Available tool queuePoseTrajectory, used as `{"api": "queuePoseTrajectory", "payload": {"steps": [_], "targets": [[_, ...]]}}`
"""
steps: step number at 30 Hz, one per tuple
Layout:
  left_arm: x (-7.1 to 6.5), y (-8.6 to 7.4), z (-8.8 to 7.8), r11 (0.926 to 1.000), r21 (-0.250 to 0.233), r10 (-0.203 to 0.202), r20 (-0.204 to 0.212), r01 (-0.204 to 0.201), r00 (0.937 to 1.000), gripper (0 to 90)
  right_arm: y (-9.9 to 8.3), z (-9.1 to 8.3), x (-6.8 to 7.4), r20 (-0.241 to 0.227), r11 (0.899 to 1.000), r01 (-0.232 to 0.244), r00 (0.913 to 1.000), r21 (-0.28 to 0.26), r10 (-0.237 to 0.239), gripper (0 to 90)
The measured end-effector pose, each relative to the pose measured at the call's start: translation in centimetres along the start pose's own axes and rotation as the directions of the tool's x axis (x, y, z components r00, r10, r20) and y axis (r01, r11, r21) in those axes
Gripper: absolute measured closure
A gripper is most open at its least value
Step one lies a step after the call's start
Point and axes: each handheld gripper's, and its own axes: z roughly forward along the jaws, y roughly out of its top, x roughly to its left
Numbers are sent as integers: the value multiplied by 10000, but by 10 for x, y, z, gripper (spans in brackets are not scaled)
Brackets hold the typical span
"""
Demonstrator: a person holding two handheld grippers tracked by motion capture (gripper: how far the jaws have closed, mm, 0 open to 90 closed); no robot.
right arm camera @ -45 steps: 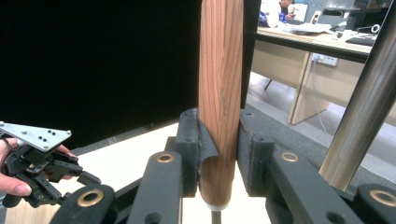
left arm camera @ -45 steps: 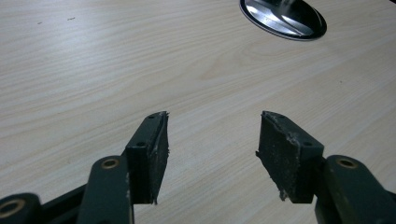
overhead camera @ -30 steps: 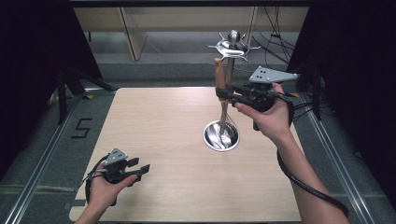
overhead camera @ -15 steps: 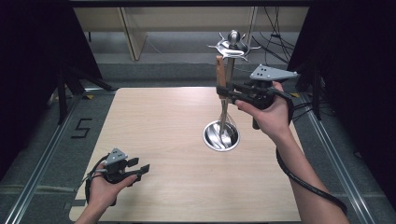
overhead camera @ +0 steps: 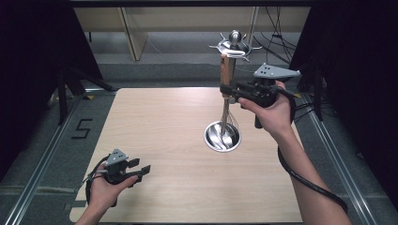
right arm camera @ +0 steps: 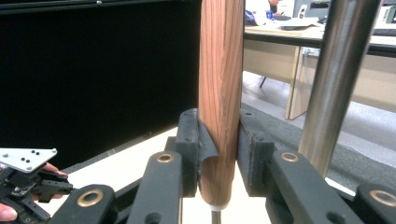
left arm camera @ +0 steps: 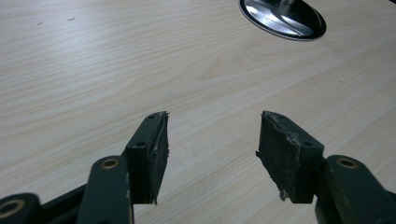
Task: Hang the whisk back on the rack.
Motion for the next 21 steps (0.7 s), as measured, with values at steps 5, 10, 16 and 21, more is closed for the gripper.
{"api": "queuePoseTrajectory", "payload": {"steps": [5,10,16,21], "targets": [[0,0,0,9999,81,73,6,-73,10000,417,-1,0,-3,36,9999,-109,9999,48,108,734],[0,0,0,10000,3,16,5,-16,10000,417,-1,1,-3,47,9998,-201,9998,-33,201,728],[0,0,0,10000,8,21,5,-21,10000,417,-3,2,-5,4,9999,-157,9999,-19,157,724],[0,0,0,10000,-7,11,-2,-11,10000,416,-3,2,-4,15,9998,-184,9998,79,183,694]]}}
